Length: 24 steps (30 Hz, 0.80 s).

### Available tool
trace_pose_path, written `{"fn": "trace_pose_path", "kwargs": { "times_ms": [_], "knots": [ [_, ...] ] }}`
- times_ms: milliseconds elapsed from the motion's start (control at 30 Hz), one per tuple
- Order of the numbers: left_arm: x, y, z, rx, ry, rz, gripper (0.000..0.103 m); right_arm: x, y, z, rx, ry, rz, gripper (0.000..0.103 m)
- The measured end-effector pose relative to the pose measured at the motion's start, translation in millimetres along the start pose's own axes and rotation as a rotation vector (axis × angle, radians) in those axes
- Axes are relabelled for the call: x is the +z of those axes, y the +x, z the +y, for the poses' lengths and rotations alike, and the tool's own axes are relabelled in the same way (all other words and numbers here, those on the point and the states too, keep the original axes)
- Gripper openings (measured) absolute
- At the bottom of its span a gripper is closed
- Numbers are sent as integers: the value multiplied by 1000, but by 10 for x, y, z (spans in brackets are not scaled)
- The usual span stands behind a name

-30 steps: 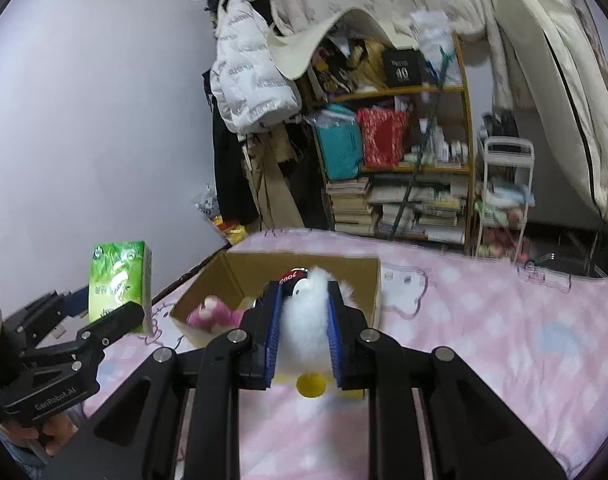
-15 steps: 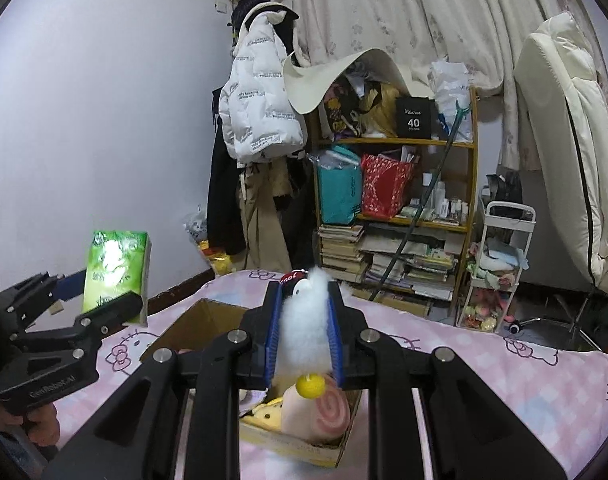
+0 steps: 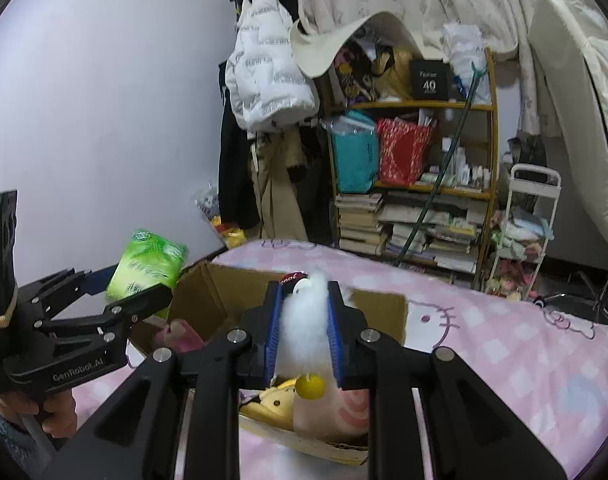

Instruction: Organize soft objects

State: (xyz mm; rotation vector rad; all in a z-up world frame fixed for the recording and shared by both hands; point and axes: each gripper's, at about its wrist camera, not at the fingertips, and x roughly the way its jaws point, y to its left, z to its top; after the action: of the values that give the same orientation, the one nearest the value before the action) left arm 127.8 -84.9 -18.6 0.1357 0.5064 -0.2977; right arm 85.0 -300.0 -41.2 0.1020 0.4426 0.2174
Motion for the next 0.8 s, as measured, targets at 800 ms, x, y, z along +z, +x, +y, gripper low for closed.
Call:
{"fn": "trace_pose_path", "kwargs": {
  "times_ms": [800],
  "knots": [
    [-146, -392, 115, 63, -21, 10, 80, -63, -161, 21, -41, -6, 13, 61]
  ]
}}
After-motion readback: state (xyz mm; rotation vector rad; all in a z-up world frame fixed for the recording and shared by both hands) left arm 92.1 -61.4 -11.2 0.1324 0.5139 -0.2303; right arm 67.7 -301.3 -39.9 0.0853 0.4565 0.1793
